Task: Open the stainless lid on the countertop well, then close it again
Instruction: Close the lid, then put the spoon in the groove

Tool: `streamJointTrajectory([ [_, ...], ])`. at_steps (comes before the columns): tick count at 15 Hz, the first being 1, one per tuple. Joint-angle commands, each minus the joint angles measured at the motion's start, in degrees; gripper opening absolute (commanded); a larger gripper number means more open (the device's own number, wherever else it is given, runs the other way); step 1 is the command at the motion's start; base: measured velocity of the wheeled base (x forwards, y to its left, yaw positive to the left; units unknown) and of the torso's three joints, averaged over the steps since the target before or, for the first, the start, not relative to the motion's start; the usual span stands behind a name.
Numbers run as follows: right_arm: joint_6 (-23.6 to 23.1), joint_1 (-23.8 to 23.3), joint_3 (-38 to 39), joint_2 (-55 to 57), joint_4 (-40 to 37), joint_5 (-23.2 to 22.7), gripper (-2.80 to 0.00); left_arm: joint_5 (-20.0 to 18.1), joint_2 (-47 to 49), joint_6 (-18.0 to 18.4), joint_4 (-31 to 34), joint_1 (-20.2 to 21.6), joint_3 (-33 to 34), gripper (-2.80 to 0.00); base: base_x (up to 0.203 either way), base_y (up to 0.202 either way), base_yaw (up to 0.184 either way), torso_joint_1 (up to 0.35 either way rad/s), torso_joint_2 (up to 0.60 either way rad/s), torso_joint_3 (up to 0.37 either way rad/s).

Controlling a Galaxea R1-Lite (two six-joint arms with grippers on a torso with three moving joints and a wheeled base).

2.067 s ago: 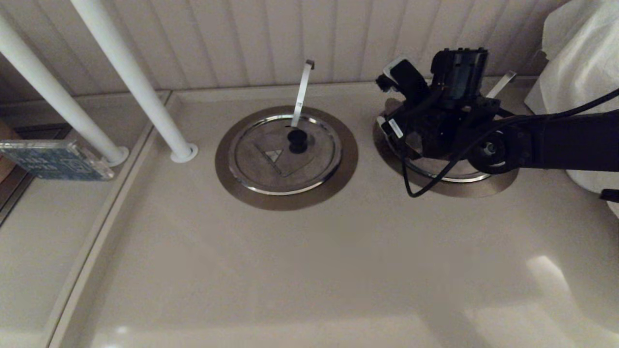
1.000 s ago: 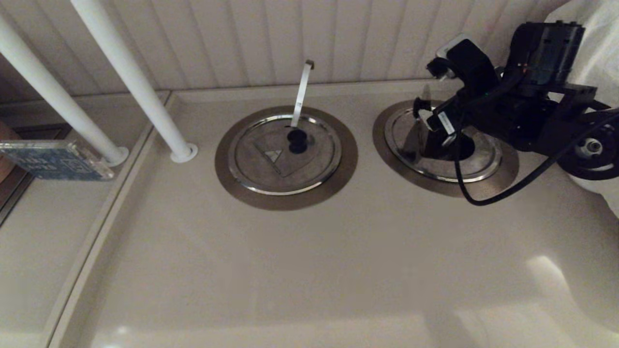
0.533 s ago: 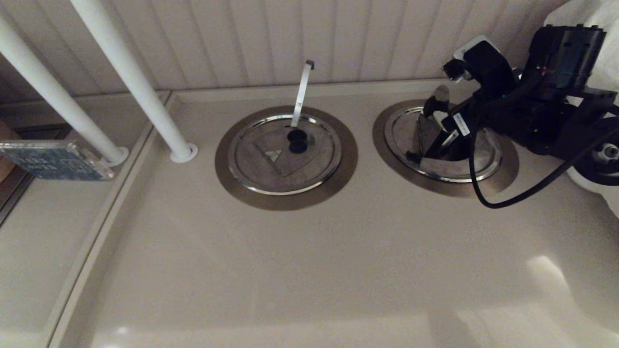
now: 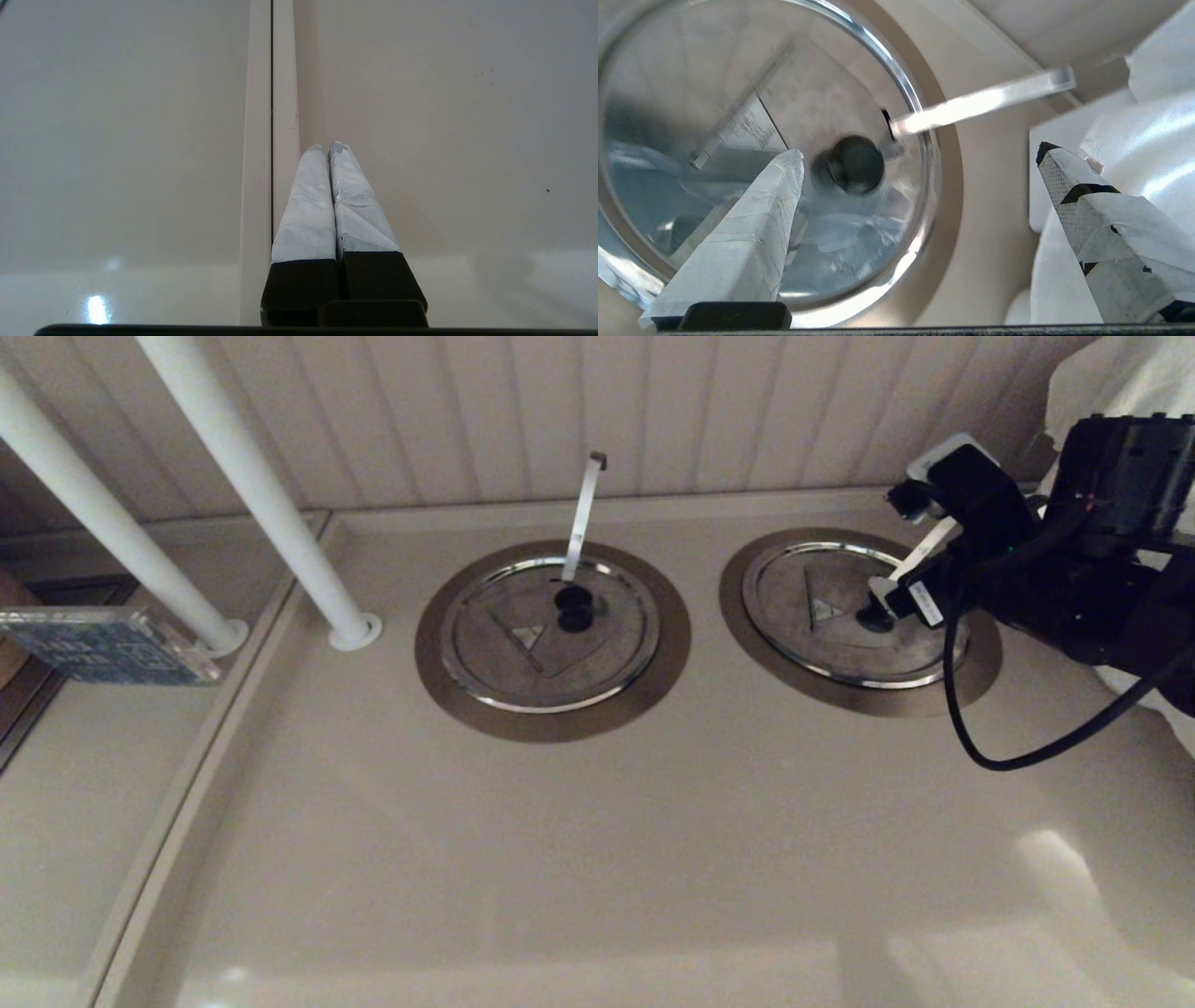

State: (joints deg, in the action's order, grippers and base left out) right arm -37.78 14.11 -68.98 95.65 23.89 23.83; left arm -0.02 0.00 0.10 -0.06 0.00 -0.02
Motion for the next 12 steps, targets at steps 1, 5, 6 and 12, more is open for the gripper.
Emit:
streamJointTrajectory([
  [1,0.24,-0.46,0.33,-1.35,0.23,0.2,0.0,0.02,-0.09,-0.01,-0.02,0.0,0.02,-2.8,0.0,0.0,0.0,0.0,0.0,0.0],
  [5,10.29,-2.89,-1.19,0.1,0.08,0.51,0.0,0.02,-0.09,-0.01,-0.02,0.0,0.02,-2.8,0.0,0.0,0.0,0.0,0.0,0.0],
  [6,14.8,-4.57,-1.07,0.76,-0.05,0.55,0.0,0.02,-0.09,-0.1,-0.02,0.0,0.02,-2.8,0.0,0.0,0.0,0.0,0.0,0.0],
  [12,30.85,-9.62,6.07,-14.86,-14.29,-1.21,-2.8,0.02,-0.09,-0.01,-0.02,0.0,0.02,-2.8,0.0,0.0,0.0,0.0,0.0,0.0],
])
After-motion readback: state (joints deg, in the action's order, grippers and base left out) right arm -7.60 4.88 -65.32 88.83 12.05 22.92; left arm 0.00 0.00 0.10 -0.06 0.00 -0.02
